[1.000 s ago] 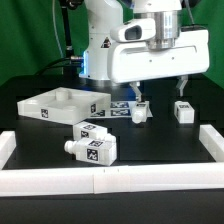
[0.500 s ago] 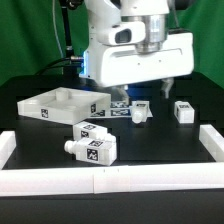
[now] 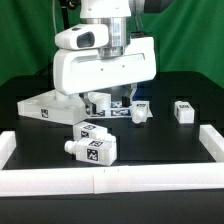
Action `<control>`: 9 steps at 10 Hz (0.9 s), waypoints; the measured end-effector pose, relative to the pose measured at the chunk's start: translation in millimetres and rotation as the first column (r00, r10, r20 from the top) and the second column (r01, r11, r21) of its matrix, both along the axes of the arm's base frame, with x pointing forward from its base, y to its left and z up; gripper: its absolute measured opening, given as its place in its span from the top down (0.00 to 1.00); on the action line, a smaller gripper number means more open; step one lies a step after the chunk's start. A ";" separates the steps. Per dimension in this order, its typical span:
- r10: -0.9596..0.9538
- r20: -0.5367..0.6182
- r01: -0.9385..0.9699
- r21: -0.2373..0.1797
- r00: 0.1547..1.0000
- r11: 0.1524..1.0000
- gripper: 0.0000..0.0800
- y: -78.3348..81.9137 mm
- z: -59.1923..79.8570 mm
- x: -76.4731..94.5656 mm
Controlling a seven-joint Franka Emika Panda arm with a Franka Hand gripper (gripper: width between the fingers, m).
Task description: Assemble one leg
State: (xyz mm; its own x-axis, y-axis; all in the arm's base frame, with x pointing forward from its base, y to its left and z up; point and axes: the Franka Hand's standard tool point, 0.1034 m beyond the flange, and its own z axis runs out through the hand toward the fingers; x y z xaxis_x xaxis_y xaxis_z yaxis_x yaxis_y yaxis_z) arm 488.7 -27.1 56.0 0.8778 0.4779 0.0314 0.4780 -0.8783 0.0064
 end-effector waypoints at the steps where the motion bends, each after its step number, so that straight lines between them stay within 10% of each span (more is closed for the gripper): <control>1: -0.001 -0.001 0.001 0.000 1.000 1.000 0.19 -0.4 -0.3 -0.3; 9: 0.085 -0.035 -0.086 -0.016 0.996 0.996 0.19 -49.0 -42.7 0.9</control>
Offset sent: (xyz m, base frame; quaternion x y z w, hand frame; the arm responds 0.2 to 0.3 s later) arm 0.0265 -0.0537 -0.0118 0.0023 -0.0205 -0.1262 0.9918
